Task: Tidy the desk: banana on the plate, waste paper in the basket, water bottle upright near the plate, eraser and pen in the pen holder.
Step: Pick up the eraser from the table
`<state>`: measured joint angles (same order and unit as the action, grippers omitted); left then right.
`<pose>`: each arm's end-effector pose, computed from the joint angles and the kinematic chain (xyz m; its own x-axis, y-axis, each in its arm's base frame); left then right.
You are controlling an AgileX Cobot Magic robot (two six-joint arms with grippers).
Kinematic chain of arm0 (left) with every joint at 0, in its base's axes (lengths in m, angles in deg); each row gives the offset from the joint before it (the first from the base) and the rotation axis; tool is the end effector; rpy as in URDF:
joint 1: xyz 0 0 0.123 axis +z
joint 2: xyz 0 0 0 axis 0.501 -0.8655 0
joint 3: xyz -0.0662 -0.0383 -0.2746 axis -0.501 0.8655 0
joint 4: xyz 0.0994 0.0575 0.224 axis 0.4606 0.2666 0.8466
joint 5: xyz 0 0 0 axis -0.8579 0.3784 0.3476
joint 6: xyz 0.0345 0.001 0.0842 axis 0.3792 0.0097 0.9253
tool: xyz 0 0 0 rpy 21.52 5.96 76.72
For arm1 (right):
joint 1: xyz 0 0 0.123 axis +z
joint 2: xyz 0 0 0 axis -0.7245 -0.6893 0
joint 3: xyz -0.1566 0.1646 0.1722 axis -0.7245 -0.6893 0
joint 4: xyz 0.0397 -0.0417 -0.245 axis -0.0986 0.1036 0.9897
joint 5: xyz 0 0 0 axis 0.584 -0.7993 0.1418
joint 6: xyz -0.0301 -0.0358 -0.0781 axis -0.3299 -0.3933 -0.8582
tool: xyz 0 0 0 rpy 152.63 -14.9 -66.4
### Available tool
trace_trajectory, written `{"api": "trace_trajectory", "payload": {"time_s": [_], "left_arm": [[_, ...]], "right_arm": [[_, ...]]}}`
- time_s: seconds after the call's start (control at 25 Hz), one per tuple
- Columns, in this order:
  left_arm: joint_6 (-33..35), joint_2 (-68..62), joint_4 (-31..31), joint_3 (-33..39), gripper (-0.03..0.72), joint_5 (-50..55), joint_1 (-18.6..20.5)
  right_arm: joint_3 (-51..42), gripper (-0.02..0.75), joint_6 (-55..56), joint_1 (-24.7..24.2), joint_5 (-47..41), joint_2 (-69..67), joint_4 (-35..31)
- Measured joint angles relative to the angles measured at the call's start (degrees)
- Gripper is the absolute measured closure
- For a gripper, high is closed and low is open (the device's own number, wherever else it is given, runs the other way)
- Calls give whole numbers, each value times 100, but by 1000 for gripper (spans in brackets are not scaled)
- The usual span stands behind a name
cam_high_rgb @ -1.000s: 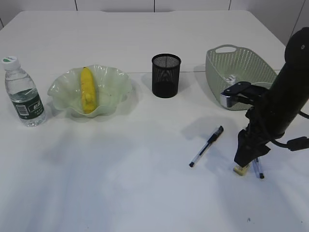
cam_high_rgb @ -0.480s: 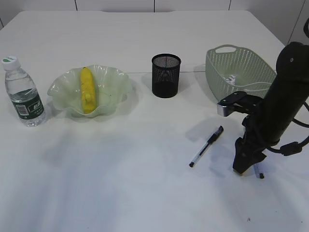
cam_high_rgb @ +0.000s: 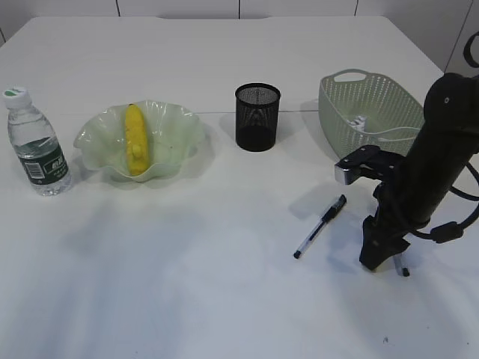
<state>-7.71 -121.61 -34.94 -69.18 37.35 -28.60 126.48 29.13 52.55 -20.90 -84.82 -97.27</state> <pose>0.1412 0.0070 0.3529 -0.2750 0.0878 -0.9574 -0.0350 0.9942 0.1012 0.3512 0.0559 0.1308 -0.7248 -0.6806 -0.1068 -0.6878 0.7061 0.1682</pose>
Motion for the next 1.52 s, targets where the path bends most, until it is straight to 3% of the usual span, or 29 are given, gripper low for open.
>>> {"api": "trace_trajectory", "payload": {"time_s": [1.52], "left_arm": [[0, 0, 0, 0, 225, 33, 0]], "right_arm": [[0, 265, -50, 0, -2, -140, -259]]}}
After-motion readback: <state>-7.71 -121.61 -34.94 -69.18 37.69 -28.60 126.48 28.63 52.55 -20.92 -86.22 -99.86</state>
